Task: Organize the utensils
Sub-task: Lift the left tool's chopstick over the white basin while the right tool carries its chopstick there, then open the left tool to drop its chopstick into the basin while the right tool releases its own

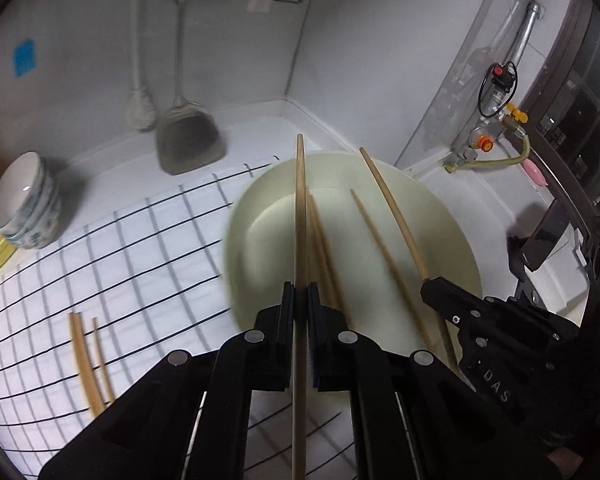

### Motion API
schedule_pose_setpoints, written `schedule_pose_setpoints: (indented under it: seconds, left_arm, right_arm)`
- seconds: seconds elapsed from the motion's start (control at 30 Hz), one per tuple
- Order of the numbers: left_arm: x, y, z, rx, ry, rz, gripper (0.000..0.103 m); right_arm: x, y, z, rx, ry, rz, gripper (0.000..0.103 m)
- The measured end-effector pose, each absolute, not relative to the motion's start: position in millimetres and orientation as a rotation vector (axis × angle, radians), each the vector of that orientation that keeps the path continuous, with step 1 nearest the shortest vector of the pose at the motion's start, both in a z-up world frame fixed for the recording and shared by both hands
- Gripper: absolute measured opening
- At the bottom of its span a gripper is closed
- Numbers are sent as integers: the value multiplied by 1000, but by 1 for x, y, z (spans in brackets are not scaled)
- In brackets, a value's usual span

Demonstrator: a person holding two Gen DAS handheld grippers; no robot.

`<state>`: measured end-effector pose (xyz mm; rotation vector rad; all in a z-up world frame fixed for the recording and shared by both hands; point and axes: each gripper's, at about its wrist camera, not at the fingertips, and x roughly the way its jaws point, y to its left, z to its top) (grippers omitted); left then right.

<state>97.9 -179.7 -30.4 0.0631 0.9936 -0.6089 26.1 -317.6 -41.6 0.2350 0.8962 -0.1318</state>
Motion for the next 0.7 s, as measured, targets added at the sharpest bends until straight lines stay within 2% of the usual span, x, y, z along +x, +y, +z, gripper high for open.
schedule_pose_setpoints:
  seconds: [0.33, 0.7]
  left_arm:
    - [120, -237, -67, 121, 1052, -563, 7]
    - [130, -250, -85, 150, 1103, -521, 7]
  right_arm:
    - [51, -362, -68, 257, 958, -124, 6]
    - [62, -374, -81, 270, 990, -110, 7]
